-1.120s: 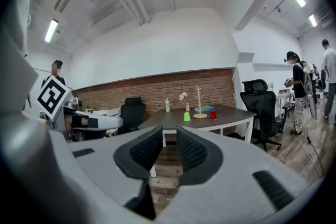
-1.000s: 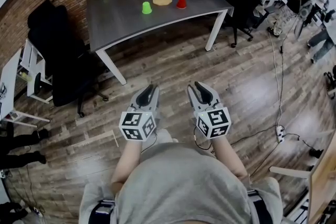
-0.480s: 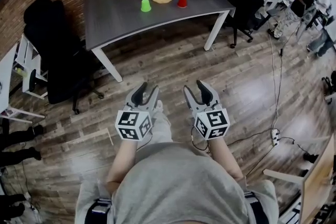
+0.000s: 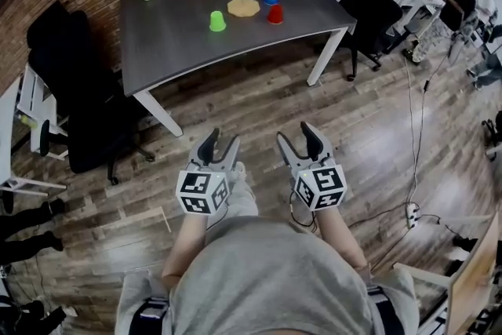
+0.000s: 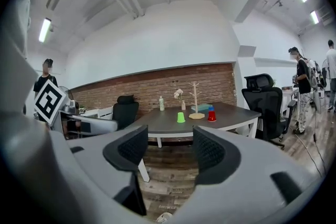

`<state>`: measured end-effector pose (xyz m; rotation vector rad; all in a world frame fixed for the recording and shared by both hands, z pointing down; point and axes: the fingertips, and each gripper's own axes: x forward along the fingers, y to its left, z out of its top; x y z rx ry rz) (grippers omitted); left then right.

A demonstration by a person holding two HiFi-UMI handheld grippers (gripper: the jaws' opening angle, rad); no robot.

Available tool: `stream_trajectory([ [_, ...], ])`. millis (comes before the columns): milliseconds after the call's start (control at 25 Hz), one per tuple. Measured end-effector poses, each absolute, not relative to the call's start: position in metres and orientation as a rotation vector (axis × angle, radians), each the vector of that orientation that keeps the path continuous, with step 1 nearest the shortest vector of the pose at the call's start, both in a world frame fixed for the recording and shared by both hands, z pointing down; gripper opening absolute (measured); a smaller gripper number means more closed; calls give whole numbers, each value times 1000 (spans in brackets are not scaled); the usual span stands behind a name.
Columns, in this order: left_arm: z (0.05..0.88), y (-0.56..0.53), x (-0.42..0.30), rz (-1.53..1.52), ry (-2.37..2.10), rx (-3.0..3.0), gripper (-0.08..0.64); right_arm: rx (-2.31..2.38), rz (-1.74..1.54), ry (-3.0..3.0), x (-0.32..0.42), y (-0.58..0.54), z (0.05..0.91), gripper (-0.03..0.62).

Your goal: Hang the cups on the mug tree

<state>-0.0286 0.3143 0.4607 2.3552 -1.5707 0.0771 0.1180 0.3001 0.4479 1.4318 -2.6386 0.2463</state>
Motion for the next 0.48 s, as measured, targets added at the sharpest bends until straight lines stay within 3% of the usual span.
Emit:
stream_trajectory([
  [480, 448, 175, -62, 88, -1544, 2381, 218, 1468, 237, -2638, 84, 163, 426, 262],
])
